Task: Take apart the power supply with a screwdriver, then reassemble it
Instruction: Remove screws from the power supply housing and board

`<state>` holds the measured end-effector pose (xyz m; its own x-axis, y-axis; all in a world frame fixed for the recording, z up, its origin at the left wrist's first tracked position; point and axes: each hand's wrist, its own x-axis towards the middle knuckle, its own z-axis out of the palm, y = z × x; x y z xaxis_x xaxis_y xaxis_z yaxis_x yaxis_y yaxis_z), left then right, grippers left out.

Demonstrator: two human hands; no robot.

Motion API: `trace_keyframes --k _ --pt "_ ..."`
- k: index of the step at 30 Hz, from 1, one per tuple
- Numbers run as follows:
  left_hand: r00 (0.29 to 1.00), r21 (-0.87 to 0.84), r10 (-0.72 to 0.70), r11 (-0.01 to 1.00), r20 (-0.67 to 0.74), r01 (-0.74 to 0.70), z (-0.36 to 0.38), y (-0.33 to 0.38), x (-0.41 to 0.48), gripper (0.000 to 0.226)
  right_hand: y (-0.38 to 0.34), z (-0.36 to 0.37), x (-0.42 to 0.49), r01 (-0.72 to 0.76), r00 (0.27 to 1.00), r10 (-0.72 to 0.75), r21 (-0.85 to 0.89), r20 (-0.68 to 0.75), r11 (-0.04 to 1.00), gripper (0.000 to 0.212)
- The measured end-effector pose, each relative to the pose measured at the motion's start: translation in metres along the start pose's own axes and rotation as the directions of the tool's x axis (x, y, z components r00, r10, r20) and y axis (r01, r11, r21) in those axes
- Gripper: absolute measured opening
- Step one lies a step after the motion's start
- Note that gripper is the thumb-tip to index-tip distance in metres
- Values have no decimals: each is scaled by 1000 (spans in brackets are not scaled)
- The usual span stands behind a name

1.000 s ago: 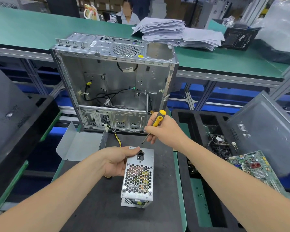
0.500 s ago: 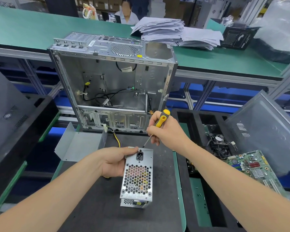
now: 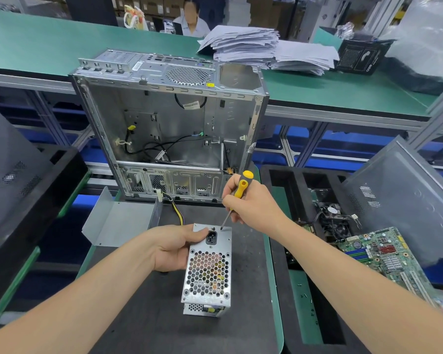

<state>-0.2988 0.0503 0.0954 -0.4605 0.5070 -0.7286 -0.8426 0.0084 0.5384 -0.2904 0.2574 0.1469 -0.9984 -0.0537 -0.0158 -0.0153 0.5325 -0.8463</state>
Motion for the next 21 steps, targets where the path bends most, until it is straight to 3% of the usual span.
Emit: trace_keyframes --k 21 --pt "997 32 67 997 -48 -66 -1 -5 7 34 1 4 -1 19 998 -14 85 -58 996 9"
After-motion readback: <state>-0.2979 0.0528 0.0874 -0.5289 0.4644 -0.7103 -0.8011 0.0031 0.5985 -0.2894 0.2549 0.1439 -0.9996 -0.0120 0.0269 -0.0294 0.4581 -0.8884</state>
